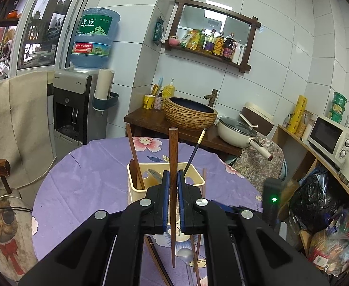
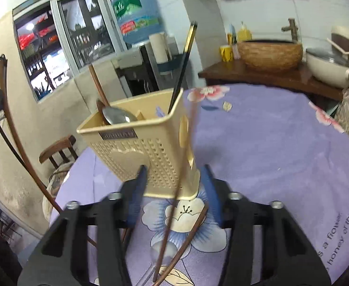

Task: Organize utensils
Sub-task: 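Lower the chopstick into the holder with the right tool while the left tool inserts its chopstick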

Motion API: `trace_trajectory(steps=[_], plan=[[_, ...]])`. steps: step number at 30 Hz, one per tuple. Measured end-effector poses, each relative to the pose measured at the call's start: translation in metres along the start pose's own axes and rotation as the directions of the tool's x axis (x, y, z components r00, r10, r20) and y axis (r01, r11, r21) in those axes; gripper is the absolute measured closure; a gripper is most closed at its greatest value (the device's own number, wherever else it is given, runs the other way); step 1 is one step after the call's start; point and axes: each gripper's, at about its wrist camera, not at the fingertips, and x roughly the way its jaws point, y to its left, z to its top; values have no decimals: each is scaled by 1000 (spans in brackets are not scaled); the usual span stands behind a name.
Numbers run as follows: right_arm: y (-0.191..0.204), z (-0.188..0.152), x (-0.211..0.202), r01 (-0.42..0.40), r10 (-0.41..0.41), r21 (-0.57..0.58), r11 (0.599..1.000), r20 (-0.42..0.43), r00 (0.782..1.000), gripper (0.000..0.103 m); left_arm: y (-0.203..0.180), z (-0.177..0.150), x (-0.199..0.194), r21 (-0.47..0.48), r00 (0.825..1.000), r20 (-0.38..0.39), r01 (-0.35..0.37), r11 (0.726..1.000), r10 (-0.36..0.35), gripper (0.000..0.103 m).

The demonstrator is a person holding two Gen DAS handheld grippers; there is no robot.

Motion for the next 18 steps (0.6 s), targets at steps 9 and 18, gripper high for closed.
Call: trace_trajectory(steps=[9,18], plan=[[-10,0,16,93,-93,18,995,-4,996,102,1,-5,5,0,1000,-12,-3,1000,3,96],[-49,-2,28,308,-296,100,946,-121,948,49,-1,-6,6,-2,1000,-16,2,1000,-2,96]])
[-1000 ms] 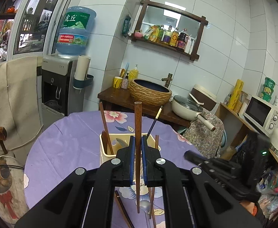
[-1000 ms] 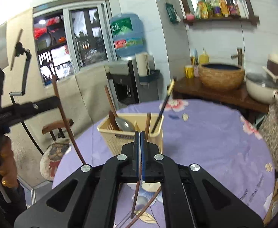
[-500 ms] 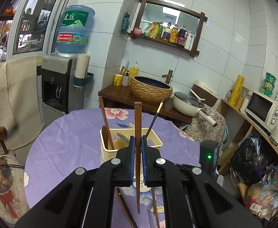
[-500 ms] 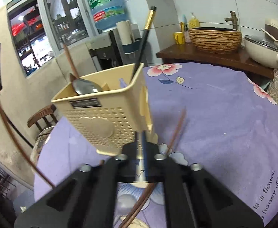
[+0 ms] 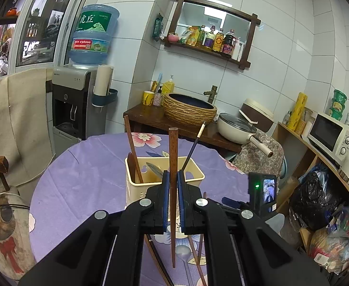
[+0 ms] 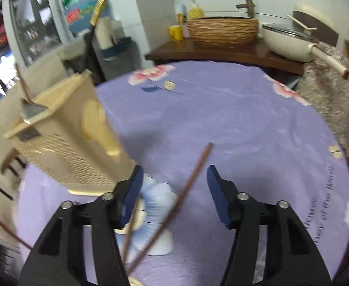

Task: Organize utensils
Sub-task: 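Lower the chopstick into the holder with the right tool while the left tool inserts its chopstick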

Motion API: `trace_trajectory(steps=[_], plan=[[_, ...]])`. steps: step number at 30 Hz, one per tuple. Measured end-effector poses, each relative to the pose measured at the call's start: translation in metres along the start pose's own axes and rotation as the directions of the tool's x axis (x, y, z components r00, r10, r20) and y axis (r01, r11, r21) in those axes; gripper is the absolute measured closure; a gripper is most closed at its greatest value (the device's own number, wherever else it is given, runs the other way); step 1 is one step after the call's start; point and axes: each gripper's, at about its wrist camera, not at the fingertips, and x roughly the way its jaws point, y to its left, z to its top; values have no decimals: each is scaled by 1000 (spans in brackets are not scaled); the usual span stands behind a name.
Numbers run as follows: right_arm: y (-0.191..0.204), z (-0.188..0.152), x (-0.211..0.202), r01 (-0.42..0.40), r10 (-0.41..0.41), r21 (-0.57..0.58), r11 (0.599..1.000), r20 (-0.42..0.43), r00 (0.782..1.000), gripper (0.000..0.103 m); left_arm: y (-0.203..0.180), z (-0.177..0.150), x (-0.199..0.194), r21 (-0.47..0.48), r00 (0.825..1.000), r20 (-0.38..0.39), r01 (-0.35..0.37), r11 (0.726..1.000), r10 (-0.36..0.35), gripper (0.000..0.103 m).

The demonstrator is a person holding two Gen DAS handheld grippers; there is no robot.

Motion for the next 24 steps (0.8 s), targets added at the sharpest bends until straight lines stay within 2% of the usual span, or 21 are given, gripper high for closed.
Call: trace_trajectory(steps=[3,6,9,12,17,21,24], plan=[[3,-4,25,45,-45,-7,999,-97,994,55,-2,-1,1,0,1000,-4,7,1000,-7,96],[6,-6,44,117,-118,-17,993,-124,985,60,-3,-1,1,2,1000,-4,9,1000,-9,96],[8,-4,62,143,-144,-19,990,-163,976,66,-4,-1,0,7,1000,-4,9,1000,-9,96],[13,2,74,177,-182,-48,983,-158,970,69,-4,-1,0,6,1000,-5,9,1000,-9,96],[9,10,81,182,-185,-31,983,-171,968,88,-5,-4,0,11,1000,-12,15,1000,-14,96],[10,13,83,167,-171,-40,985,-180,969,91,-5,-5,0,11,1000,-12,12,1000,-12,96],[4,13,81,126,-122,10,992,-184,975,93,-5,-7,1,8,1000,-14,12,1000,-12,96]])
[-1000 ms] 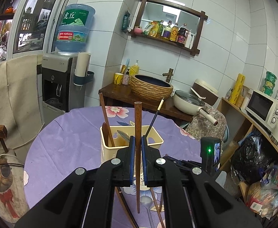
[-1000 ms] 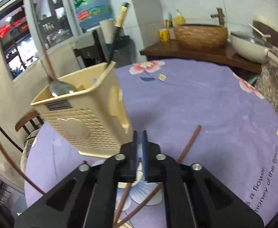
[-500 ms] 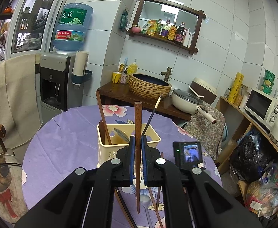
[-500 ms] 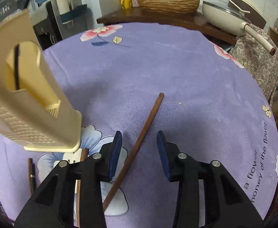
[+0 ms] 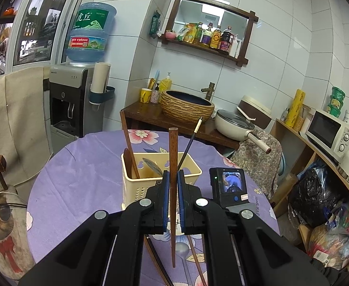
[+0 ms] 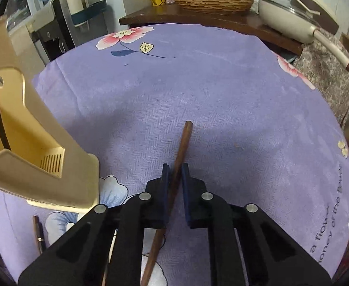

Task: Organize utensils
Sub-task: 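Lower the chopstick into the holder with the right tool while the left tool inserts its chopstick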

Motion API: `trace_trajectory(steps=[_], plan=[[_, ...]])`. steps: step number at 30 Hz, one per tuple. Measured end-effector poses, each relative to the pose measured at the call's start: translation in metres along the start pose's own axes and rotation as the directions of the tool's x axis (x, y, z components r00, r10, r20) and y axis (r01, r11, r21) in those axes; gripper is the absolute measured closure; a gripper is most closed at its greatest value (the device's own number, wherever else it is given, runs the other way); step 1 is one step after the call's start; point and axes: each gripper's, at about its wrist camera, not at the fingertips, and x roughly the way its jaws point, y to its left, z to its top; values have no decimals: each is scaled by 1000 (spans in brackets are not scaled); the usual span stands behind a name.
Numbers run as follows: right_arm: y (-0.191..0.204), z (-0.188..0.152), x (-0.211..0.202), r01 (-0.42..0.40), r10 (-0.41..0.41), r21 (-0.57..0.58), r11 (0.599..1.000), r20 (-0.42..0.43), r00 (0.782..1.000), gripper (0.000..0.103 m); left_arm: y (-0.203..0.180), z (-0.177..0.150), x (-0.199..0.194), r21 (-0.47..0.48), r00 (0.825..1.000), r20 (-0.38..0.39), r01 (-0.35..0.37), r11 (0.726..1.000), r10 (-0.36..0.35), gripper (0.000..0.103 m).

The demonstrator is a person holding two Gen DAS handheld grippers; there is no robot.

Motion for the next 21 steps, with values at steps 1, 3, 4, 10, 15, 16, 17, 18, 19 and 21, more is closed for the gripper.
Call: trace_trajectory(steps=[1,3,4,10,15,16,17,18,19,21], plan=[[-3,-2,-2,-25,25,16,1000,0,1000,93,-1,-1,0,1,1000,-1,0,1000,0,96],[-6,-5,-8,-57,57,30,998,19,998,94,0,-2,0,2,1000,-2,0,1000,0,96],[-8,-6,-12,-72,71,35,997,30,997,94,0,-2,0,2,1000,-3,0,1000,0,96],[-20,-10,-55,-212,205,42,976,132,970,96,4,-2,2,-6,1000,-4,0,1000,0,96],[-27,-20,-112,-343,337,-15,939,242,910,96,4,-3,3,-9,1000,-6,0,1000,0,96],[-28,-22,-123,-359,354,-31,933,262,898,96,5,-3,2,-10,1000,-5,1,1000,-1,96],[-29,-25,-136,-372,371,-54,927,288,883,96,5,-3,1,-10,1000,-3,0,1000,0,96],[-30,-27,-150,-383,386,-74,921,316,867,96,5,-2,1,-10,1000,-1,-1,1000,1,96],[-32,-30,-161,-391,396,-87,917,338,854,96,5,-2,0,-11,1000,1,0,1000,0,96],[-34,-32,-180,-407,416,-109,907,371,830,96,5,-2,-1,-11,1000,4,0,1000,0,96]])
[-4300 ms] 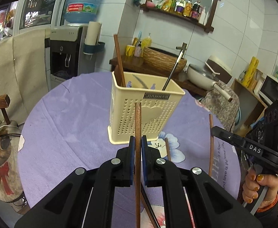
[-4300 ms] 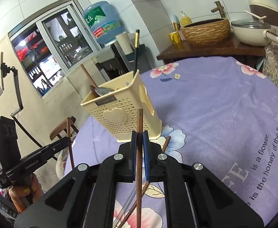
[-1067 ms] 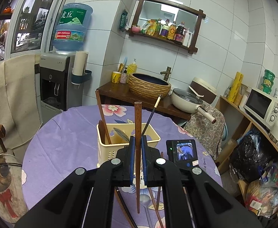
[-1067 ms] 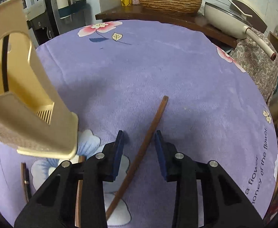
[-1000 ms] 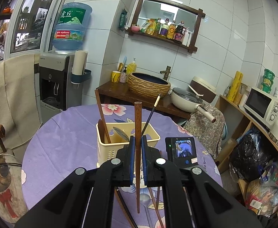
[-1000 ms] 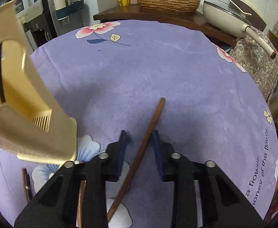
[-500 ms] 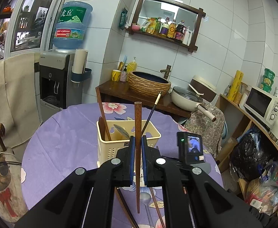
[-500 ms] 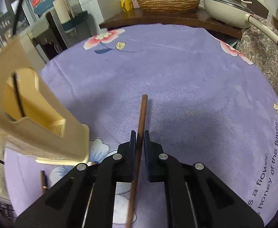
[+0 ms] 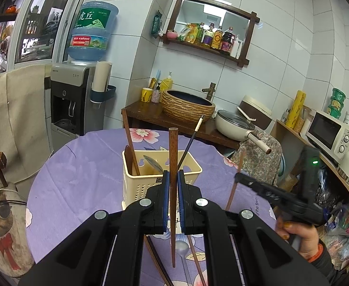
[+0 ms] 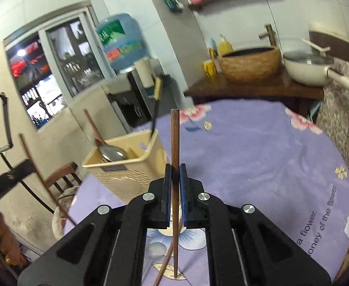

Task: Organize utensils
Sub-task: 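Lower the chopstick into the holder with the right tool while the left tool inserts its chopstick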

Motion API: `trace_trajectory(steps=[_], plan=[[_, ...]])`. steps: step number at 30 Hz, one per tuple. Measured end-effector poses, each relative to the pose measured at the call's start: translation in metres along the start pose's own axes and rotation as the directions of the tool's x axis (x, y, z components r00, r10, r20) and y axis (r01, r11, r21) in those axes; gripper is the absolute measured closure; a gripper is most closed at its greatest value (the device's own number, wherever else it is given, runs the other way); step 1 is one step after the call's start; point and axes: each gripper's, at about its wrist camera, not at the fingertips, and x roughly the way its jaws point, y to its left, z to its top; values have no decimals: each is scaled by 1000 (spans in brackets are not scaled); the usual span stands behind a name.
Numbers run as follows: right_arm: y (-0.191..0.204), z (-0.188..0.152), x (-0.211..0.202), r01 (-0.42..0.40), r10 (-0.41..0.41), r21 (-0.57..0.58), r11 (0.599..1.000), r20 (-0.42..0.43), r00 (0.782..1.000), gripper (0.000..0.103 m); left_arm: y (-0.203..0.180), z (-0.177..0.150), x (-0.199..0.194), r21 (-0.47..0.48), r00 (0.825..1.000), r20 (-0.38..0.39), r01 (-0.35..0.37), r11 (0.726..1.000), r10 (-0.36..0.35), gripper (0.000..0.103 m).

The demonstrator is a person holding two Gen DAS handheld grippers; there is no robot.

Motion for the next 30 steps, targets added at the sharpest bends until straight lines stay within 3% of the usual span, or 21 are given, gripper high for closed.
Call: trace_trajectory(steps=[6,18,22,26,30], plan=[[13,8,-39,-35,37,-29,999,76,996,96,-1,1,-4,2,1000,8,-6,1000,5,96],[39,30,-54,-74,83,-95,993,91,992,96,0,20,-14,16,999,35,-4,1000,4,96],[56,53,-59,-102,117,-131,986,109,987,96,1,45,-18,17,998,62,6,1000,-8,96],[81,85,-68,-96,130,-186,978,179,975,96,4,82,-25,-6,993,122,6,1000,-5,96],[103,120,-65,-64,120,-227,972,246,962,96,7,117,-25,-17,980,193,-41,999,44,96]])
